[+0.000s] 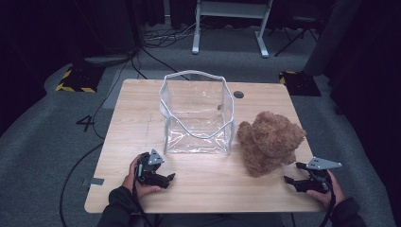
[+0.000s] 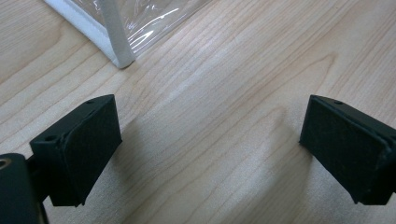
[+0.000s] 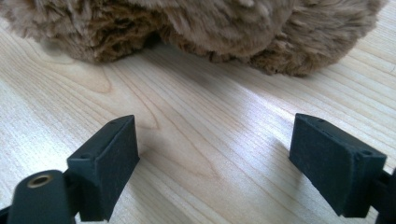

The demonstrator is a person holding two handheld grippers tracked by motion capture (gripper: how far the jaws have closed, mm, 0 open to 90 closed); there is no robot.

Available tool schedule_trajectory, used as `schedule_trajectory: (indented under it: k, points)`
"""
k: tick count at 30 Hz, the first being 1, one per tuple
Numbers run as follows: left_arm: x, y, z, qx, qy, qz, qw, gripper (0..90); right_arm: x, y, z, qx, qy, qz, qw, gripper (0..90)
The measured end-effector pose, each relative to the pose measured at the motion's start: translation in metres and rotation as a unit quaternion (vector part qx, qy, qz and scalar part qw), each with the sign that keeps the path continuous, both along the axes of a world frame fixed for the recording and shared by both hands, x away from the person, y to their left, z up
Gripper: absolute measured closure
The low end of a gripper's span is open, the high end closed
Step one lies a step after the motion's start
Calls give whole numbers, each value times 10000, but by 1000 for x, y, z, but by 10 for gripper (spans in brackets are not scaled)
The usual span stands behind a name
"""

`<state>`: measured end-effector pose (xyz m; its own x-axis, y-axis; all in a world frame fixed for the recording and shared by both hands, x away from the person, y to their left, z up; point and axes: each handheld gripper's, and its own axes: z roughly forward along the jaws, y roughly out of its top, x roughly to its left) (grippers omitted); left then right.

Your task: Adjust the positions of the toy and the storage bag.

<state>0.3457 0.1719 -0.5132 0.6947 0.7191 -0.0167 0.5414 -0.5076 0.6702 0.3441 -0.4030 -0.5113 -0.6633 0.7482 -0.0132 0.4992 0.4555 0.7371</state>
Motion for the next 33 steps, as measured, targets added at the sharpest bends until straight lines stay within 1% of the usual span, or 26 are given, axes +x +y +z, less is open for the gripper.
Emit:
schedule_trajectory:
  k: [4,7,8,11,12,13,15,19,20,21,22,23,24,25,27,28,29,31,33]
  points:
    - [0,0,0,10,-7,-6,10000,52,0,0,0,-1,1,-1,10000,154]
    - [-1,0,0,6,-3,18,10000,54,-1,-2,1,-46,34,-24,10000,167]
    - [-1,0,0,10,-8,26,10000,55,-2,-2,2,-16,53,-32,10000,173]
    - [-1,0,0,17,-10,10,10000,57,-5,-5,9,197,-50,50,9998,178]
    - [-1,0,0,17,-10,10,10000,57,-5,-5,9,197,-50,50,9998,178]
    - [-1,0,0,12,-10,15,10000,57,-9,-6,20,231,-267,20,9994,176]
    - [-1,0,0,17,-3,24,10000,58,-10,-6,27,314,-370,71,9988,176]
    - [-3,2,1,20,12,69,10000,62,-13,-2,49,409,-627,164,9971,171]
    - [-4,4,2,-19,-16,103,9999,88,-12,-1,55,443,-693,198,9964,171]
    - [-4,7,3,-50,-80,192,9998,149,-13,1,60,466,-742,222,9959,171]
    - [-4,8,3,-56,-103,292,9995,200,-12,4,65,454,-832,284,9951,171]
    - [-5,9,3,-90,-119,383,9992,182,-12,6,68,446,-885,283,9947,170]
    - [-5,11,3,-127,-102,375,9992,156,-11,8,72,460,-925,328,9941,170]
    - [-5,12,4,-156,-90,349,9992,174,-9,11,76,465,-938,367,9938,169]
    - [-6,14,6,-128,-166,371,9991,166,-5,17,82,428,-973,424,9934,163]
    - [-7,15,7,-164,-212,415,9988,168,-3,19,84,432,-993,449,9931,162]
    - [-8,16,7,-210,-211,420,9987,170,-2,22,86,422,-1009,477,9929,162]
    - [-8,18,8,-196,-221,458,9985,168,2,28,88,418,-1021,522,9925,162]
    - [-9,20,9,-272,-254,477,9982,167,5,33,89,464,-988,582,9923,162]
